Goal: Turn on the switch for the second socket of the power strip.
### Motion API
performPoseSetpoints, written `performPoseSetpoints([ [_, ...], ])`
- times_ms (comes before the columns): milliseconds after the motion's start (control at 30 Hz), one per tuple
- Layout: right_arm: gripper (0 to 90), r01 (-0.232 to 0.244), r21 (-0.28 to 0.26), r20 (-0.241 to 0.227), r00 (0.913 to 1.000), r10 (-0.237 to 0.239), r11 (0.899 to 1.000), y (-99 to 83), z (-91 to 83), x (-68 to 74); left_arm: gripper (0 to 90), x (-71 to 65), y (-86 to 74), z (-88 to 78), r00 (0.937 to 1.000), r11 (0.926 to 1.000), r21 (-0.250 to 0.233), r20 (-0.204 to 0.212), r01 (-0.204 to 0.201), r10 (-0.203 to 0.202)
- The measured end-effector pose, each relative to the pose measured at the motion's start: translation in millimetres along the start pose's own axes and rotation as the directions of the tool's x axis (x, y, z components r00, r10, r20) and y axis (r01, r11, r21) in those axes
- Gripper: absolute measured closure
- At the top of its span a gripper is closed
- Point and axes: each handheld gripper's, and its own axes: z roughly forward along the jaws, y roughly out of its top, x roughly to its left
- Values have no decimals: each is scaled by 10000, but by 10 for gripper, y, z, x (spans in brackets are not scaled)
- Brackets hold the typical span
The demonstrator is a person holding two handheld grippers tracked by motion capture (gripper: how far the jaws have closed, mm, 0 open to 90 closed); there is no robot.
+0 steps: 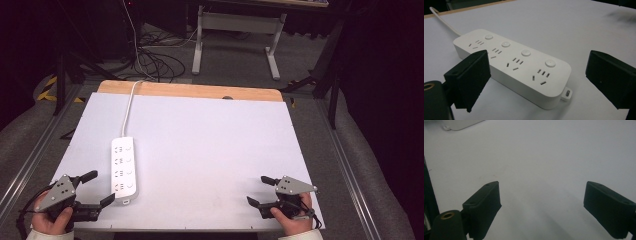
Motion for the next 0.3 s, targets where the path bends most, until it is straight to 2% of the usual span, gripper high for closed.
performPoseSetpoints([
  [300, 147, 8, -9, 24, 10000, -8, 10000, -10, -16, -3, 60, 15, -2, 14, 9995, 9997, -1, -198, 244, -244],
])
